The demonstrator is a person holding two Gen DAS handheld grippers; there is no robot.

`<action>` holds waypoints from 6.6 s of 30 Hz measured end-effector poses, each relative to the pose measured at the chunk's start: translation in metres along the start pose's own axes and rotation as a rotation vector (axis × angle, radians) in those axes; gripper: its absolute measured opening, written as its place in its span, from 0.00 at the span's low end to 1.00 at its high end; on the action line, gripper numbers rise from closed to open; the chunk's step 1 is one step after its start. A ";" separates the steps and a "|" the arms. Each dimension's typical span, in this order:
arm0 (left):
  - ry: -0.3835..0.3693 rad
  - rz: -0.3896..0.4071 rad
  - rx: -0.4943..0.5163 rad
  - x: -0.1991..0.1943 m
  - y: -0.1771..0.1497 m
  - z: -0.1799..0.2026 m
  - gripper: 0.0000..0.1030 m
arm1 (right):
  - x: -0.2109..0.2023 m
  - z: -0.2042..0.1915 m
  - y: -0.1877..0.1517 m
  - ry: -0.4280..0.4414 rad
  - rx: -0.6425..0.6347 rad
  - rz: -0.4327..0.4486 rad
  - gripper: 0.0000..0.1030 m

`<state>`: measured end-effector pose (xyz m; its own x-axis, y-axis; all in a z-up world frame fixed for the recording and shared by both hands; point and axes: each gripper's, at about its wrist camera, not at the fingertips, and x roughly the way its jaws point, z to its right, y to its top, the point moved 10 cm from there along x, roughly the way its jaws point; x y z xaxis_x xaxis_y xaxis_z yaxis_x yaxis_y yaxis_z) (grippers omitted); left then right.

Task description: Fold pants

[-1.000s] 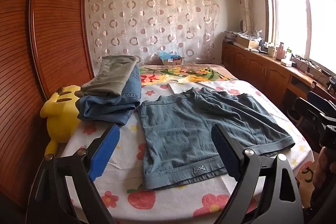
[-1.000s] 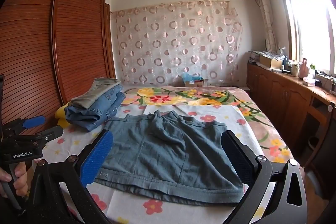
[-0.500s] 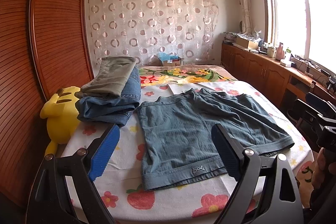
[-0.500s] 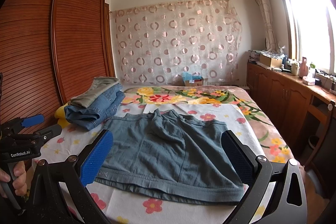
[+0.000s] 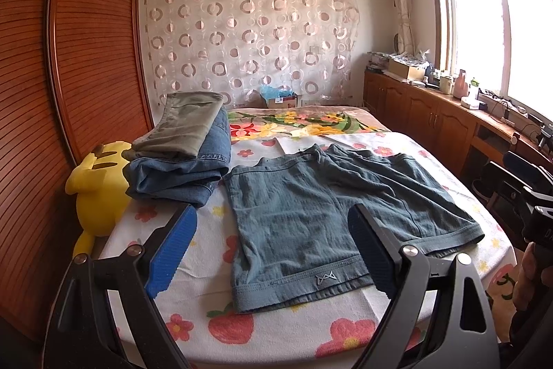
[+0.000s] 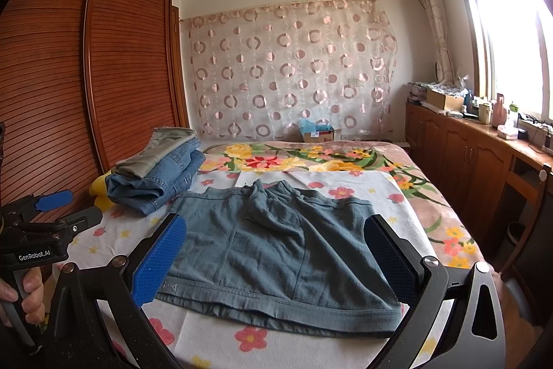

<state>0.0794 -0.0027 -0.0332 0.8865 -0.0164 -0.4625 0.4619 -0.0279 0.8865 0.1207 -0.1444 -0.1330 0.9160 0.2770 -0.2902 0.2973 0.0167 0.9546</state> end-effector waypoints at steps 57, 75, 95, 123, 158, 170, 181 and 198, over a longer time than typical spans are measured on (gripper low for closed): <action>-0.009 -0.016 0.015 0.006 -0.002 0.011 0.87 | -0.001 0.000 0.001 -0.003 0.010 -0.006 1.00; -0.030 -0.181 0.108 0.094 -0.028 0.000 0.87 | 0.020 0.011 0.001 -0.028 -0.028 -0.035 1.00; -0.186 -0.251 0.101 0.128 -0.034 0.023 0.87 | 0.082 0.087 0.005 0.030 -0.048 -0.283 0.64; -0.273 -0.372 0.140 0.162 -0.050 0.066 0.87 | 0.154 0.129 0.030 0.011 -0.065 -0.550 0.06; -0.231 -0.418 0.180 0.167 -0.074 0.061 0.90 | -0.021 0.089 -0.017 0.037 -0.119 -0.412 0.42; -0.234 -0.421 0.176 0.148 -0.074 0.050 0.91 | -0.048 0.064 -0.037 0.216 -0.108 -0.414 0.42; -0.225 -0.354 0.108 0.096 -0.079 0.014 0.91 | -0.055 0.051 -0.050 0.338 -0.207 -0.440 0.42; -0.213 -0.370 0.060 0.096 -0.092 -0.003 0.91 | -0.028 0.024 -0.053 0.352 -0.344 -0.457 0.04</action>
<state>0.1217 0.0012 -0.1589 0.6331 -0.1998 -0.7478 0.7396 -0.1289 0.6606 0.0857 -0.1767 -0.1768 0.5590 0.4650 -0.6865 0.4782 0.4956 0.7251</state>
